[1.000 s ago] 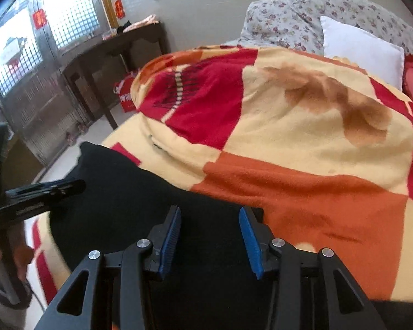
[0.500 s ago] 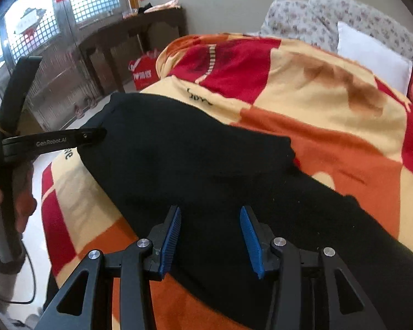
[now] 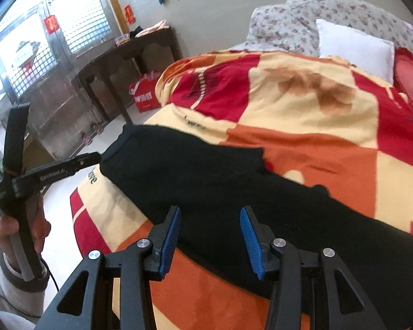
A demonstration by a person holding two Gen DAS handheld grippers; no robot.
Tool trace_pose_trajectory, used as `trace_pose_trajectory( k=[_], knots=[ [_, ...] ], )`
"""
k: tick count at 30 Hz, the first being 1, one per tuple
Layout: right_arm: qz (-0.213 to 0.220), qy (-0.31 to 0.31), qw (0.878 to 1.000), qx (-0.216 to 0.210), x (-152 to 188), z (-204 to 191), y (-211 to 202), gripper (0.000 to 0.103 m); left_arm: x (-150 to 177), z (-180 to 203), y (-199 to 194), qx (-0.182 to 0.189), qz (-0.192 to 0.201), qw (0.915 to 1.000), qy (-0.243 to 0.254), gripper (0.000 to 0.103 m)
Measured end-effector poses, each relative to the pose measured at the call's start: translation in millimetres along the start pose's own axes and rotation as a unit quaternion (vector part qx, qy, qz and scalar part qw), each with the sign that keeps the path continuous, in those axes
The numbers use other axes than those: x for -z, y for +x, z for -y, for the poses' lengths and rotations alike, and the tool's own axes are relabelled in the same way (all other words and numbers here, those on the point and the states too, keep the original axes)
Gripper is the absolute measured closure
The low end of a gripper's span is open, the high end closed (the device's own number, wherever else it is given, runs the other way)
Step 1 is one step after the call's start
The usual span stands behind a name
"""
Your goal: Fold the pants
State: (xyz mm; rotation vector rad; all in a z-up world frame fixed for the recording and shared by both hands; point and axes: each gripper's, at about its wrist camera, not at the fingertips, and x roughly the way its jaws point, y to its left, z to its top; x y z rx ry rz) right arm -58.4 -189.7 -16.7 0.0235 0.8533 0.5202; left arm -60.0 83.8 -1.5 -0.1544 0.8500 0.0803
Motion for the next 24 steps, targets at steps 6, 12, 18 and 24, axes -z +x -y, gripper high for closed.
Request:
trace_pose_trajectory(
  k=[6, 12, 18, 24],
  knots=[
    [0.0, 0.027, 1.0, -0.004, 8, 13, -4, 0.06, 3, 18, 0, 0.003, 0.012, 0.9995, 0.029, 0.05],
    [0.012, 0.018, 1.0, 0.012, 9, 20, -9, 0.06, 3, 31, 6, 0.016, -0.003, 0.9991, 0.04, 0.05],
    [0.041, 0.024, 0.999, 0.024, 6, 30, -29, 0.056, 1, 38, 1, 0.029, 0.002, 0.9991, 0.031, 0.048],
    [0.02, 0.04, 0.998, 0.044, 14, 49, -30, 0.056, 2, 54, 8, 0.042, 0.0, 0.9979, 0.048, 0.044]
  ],
)
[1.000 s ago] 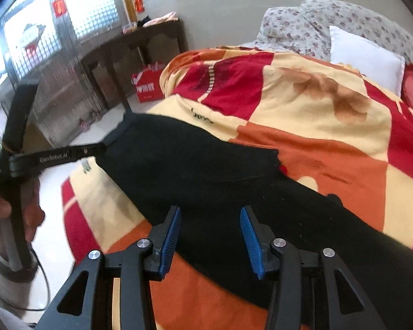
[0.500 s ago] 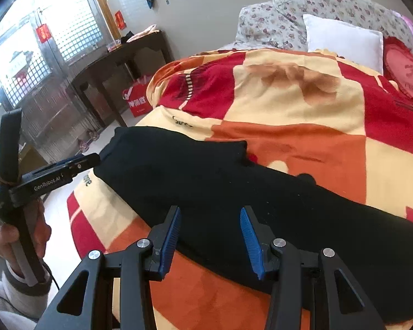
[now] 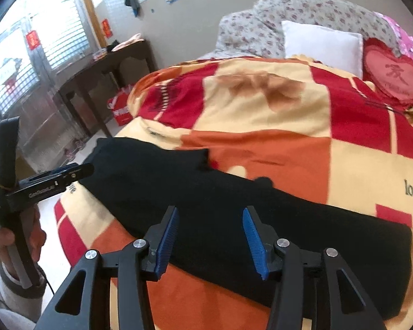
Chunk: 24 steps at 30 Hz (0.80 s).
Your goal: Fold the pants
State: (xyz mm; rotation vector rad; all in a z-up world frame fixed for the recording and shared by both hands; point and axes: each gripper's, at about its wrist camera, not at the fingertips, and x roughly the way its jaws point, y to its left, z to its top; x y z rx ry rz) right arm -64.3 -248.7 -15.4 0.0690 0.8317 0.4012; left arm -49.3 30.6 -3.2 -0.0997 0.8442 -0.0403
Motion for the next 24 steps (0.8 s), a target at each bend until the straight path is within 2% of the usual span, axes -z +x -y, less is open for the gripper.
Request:
trace_pose_trajectory(
  k=[8, 12, 14, 17, 24],
  knots=[
    [0.0, 0.013, 1.0, 0.005, 3, 10, -3, 0.056, -1, 7, 7, 0.002, -0.004, 1.0, 0.005, 0.044],
    [-0.006, 0.022, 1.0, -0.012, 9, 17, -2, 0.056, 1, 16, 10, 0.003, -0.005, 0.9999, 0.013, 0.044],
    [-0.011, 0.025, 1.0, -0.002, 14, 22, -2, 0.056, 0, 26, 13, 0.006, -0.014, 0.9996, 0.022, 0.044],
    [0.001, 0.035, 0.999, 0.002, 26, 31, -17, 0.056, 1, 46, 12, 0.007, -0.007, 0.999, 0.045, 0.044],
    [0.017, 0.07, 0.996, 0.05, 45, 73, -51, 0.056, 0, 101, 24, 0.027, -0.019, 0.9954, 0.089, 0.044]
  ],
)
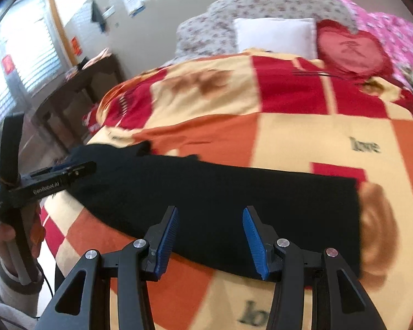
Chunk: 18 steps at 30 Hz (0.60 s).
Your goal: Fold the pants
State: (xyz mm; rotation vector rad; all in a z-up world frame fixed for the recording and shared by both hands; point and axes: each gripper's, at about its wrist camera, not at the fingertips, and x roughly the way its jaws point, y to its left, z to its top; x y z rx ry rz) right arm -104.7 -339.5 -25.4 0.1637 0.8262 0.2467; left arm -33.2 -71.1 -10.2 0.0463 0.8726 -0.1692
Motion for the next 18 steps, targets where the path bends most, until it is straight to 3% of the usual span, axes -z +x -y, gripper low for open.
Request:
trace_pose_trajectory(
  k=[7, 18],
  knots=[
    [0.01, 0.05, 0.998, 0.047, 19, 54, -29, 0.056, -9, 54, 19, 0.019, -0.016, 0.9984, 0.05, 0.044],
    [0.008, 0.082, 0.993, 0.088, 42, 96, -47, 0.056, -17, 107, 34, 0.045, -0.021, 0.9944, 0.093, 0.044]
  ],
)
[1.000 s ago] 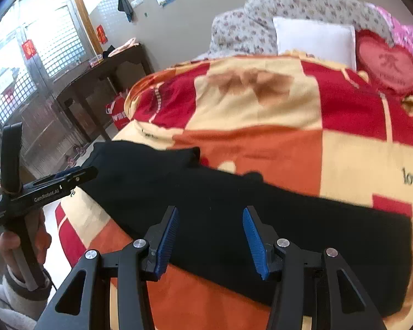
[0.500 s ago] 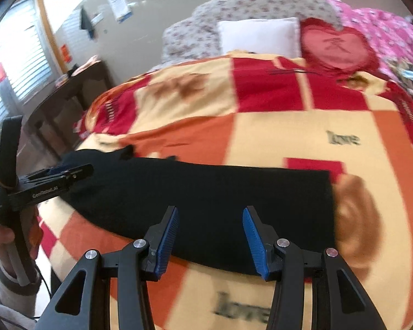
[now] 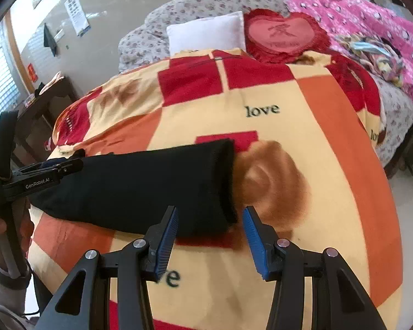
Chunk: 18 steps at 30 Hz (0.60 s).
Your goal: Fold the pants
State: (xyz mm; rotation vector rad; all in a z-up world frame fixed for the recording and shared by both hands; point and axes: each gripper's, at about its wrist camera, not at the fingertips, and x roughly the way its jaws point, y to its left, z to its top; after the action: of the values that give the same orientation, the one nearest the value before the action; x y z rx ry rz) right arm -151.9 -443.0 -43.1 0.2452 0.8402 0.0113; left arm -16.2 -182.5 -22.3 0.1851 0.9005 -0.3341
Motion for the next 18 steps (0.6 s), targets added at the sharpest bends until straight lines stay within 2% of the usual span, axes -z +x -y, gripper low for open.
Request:
trace_pose_trajectory(
  k=[5, 8, 13, 16, 18],
  knots=[
    [-0.007, 0.022, 1.0, -0.009, 8, 12, 2, 0.054, -12, 25, 14, 0.072, -0.028, 0.9968, 0.022, 0.043],
    [-0.014, 0.035, 0.999, -0.023, 11, 16, 6, 0.053, -23, 47, 22, 0.123, -0.048, 0.9901, 0.048, 0.038],
    [-0.014, 0.058, 0.996, -0.066, 15, 20, 12, 0.049, -40, 84, 40, 0.158, -0.067, 0.9813, 0.086, 0.037],
    [-0.008, 0.061, 0.995, -0.074, 14, 18, 17, 0.047, -52, 103, 50, 0.18, -0.075, 0.9753, 0.104, 0.037],
    [-0.003, 0.062, 0.995, -0.082, 12, 18, 20, 0.046, -57, 112, 55, 0.182, -0.078, 0.9731, 0.118, 0.037]
  ],
)
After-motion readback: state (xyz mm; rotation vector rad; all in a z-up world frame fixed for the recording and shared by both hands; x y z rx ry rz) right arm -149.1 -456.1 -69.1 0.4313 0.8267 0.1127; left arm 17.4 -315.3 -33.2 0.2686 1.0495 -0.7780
